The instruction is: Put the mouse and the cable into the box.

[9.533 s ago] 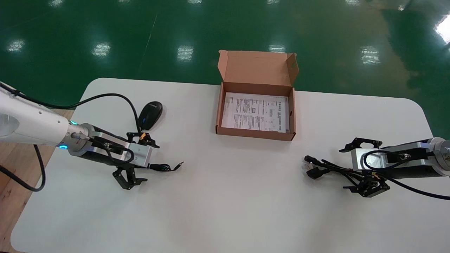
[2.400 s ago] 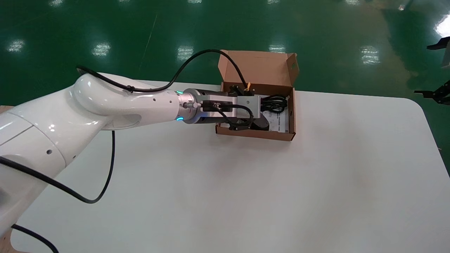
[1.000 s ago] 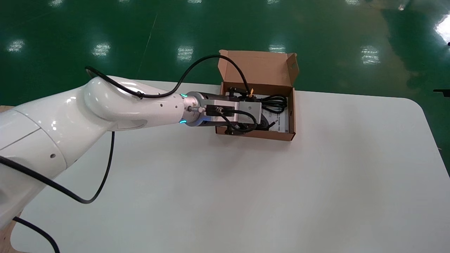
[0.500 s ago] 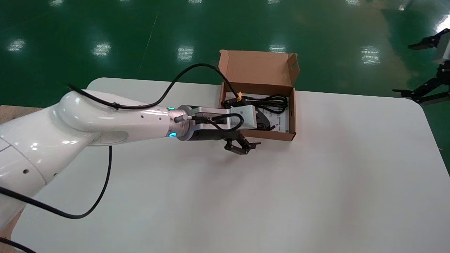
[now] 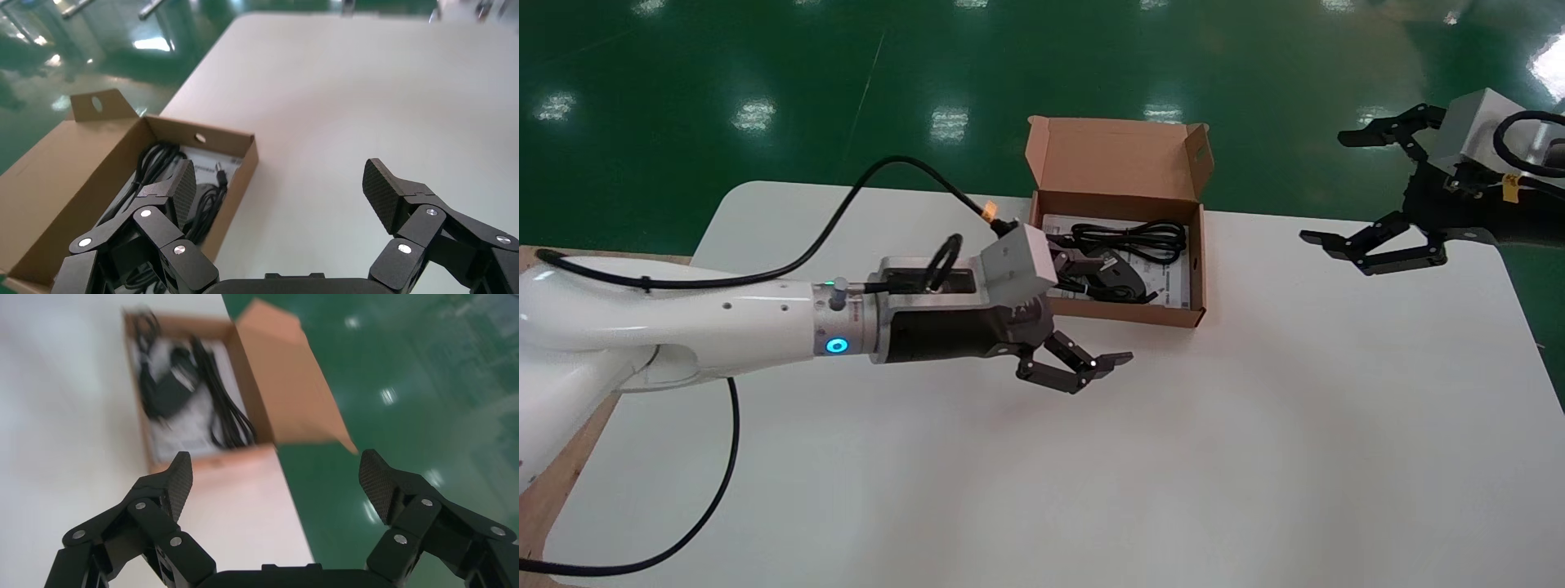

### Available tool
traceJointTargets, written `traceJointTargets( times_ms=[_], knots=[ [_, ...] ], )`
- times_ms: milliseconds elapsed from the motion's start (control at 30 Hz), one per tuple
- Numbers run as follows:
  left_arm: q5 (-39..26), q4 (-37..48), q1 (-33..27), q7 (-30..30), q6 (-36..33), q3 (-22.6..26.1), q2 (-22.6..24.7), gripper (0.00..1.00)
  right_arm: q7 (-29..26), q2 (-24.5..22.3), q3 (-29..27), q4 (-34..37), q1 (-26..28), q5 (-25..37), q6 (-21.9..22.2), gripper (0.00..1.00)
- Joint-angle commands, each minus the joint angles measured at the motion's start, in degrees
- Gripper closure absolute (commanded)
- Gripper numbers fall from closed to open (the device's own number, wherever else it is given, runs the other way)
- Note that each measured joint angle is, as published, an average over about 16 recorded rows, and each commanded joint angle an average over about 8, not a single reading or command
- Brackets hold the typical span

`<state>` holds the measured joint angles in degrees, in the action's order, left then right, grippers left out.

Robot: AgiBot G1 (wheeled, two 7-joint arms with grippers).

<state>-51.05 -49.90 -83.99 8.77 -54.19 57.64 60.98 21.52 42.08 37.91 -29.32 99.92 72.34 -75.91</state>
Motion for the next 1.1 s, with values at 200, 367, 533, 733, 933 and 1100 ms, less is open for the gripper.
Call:
traceJointTargets(
  times_ms=[200,367,533,733,933,1100],
  knots=[
    [1.8,-4.63,4.39,-3.82,-6.16,-8.14,-5.08,0.0,-6.31,-1.38,-4.28,-8.65,-7.5,-5.96,-1.91,0.0],
    [3.09,-7.97,7.55,-6.57,-10.6,-14.01,-8.74,0.0,-10.85,-2.37,-7.36,-14.89,-12.9,-10.25,-3.29,0.0],
    [4.37,-11.27,10.67,-9.29,-14.99,-19.8,-12.35,0.0,-15.34,-3.36,-10.41,-21.05,-18.24,-14.49,-4.65,0.0],
    [5.92,-15.24,14.43,-12.56,-20.27,-26.78,-16.71,0.0,-20.75,-4.54,-14.07,-28.47,-24.67,-19.6,-6.29,0.0],
    [7.46,-19.21,18.19,-15.84,-25.56,-33.76,-21.06,0.0,-26.16,-5.72,-17.74,-35.88,-31.1,-24.71,-7.93,0.0],
    [8.62,-22.22,21.04,-18.32,-29.56,-39.05,-24.36,0.0,-30.26,-6.62,-20.52,-41.5,-35.96,-28.58,-9.17,0.0]
  ],
)
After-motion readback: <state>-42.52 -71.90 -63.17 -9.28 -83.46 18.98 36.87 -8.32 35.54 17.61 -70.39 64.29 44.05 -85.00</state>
